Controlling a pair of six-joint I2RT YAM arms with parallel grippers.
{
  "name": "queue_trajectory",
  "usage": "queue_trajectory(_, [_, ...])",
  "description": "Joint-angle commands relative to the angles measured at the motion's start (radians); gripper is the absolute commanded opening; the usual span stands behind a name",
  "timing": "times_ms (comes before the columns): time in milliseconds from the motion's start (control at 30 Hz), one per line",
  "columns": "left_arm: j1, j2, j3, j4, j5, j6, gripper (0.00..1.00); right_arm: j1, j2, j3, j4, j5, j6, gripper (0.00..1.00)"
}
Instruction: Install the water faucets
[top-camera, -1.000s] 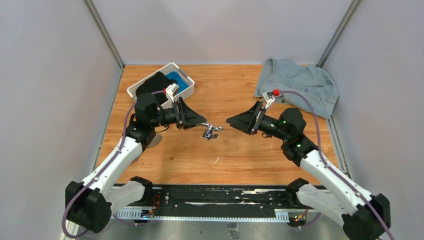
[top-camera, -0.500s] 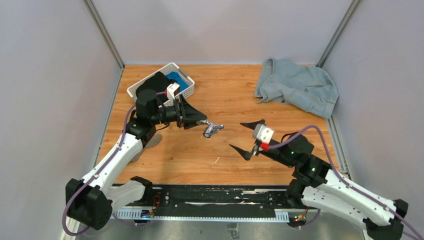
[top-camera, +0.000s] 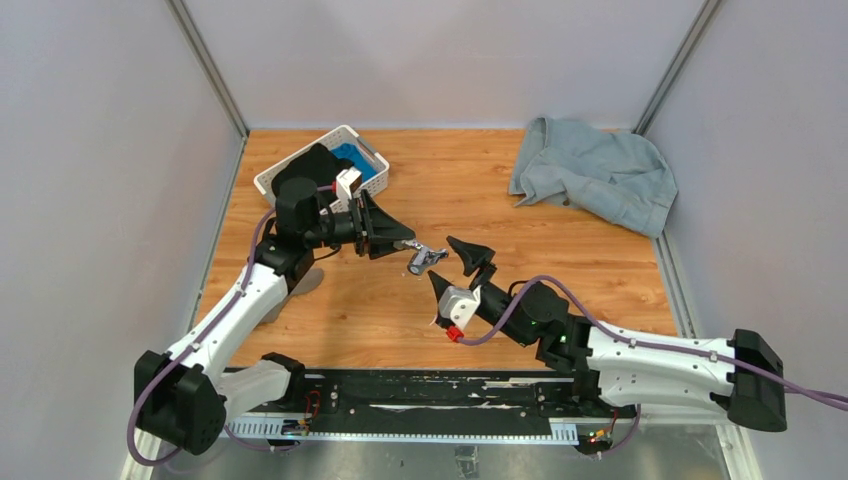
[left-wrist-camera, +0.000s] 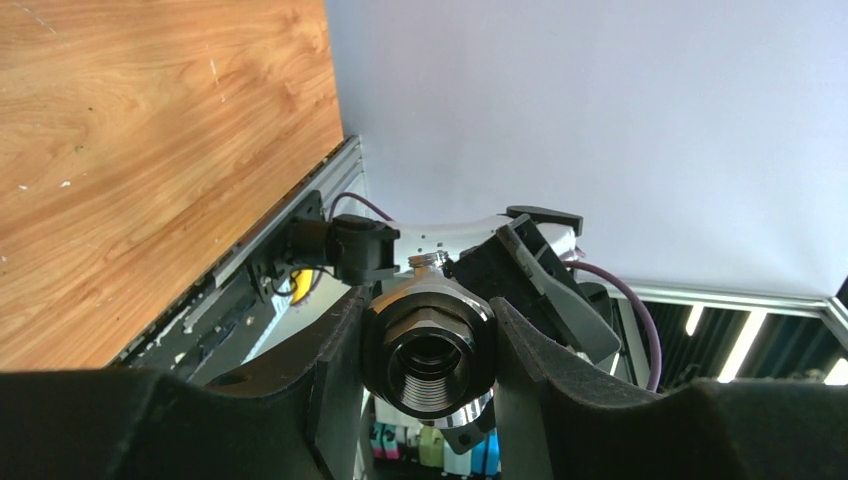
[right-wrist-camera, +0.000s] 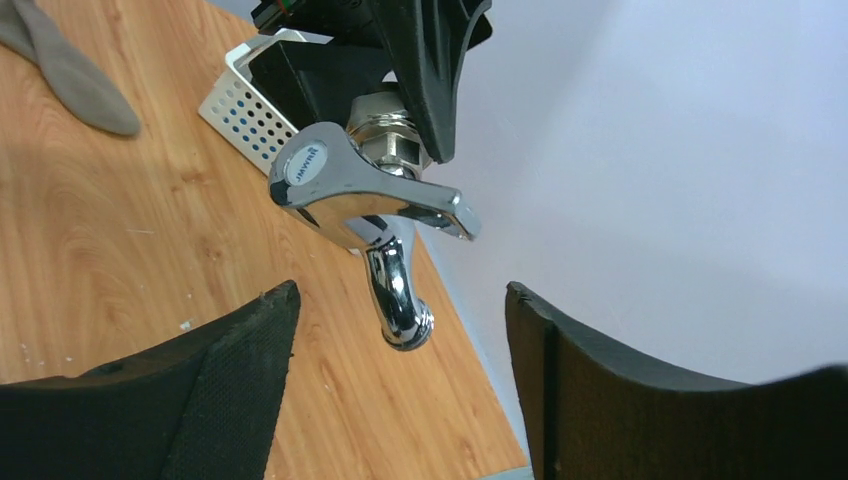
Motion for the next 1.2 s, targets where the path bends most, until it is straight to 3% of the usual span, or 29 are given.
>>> queue_trajectory(0, [0.005,0.002,0.039,0.052,0.038,-0.024,0.0,0.012,0.056,0.016,0.142,0.027,-0.041,0.68])
queue_trajectory(200, [0.005,-0.001,0.037,0.056,0.043,-0.024,0.0,0.012,0.103,0.005,0.199,0.021,0.008,0.49])
queue_trajectory(367, [0.005,-0.005,0.032,0.064,0.046,-0.024,0.0,0.012,0.166,0.019,0.23,0.017,0.048,0.43])
queue_trajectory(533, [0.005,-0.011,0.025,0.068,0.047,-0.022,0.0,0.005,0.201,0.026,0.294,0.055,0.139,0.19])
queue_trajectory(667, [0.005,-0.017,0.019,0.07,0.05,-0.021,0.0,-0.032,0.169,0.022,0.296,0.03,0.336,0.0])
queue_trajectory(800, [0.005,-0.022,0.018,0.08,0.051,-0.02,0.0,-0.072,0.129,0.022,0.262,0.003,0.554,0.0])
queue_trajectory(967, [0.005,-0.03,0.02,0.085,0.053,-0.022,0.0,-0.076,0.12,0.022,0.225,-0.005,0.554,0.01])
queue_trajectory(1067, [0.005,-0.034,0.019,0.086,0.055,-0.023,0.0,-0.075,0.138,0.043,0.187,-0.027,0.502,0.2])
queue_trajectory(1100, [0.005,-0.035,0.02,0.087,0.055,-0.024,0.0,-0.074,0.145,0.051,0.18,-0.026,0.482,0.32])
queue_trajectory(1167, [0.005,-0.036,0.022,0.088,0.056,-0.026,0.0,-0.074,0.158,0.059,0.19,-0.009,0.447,0.43])
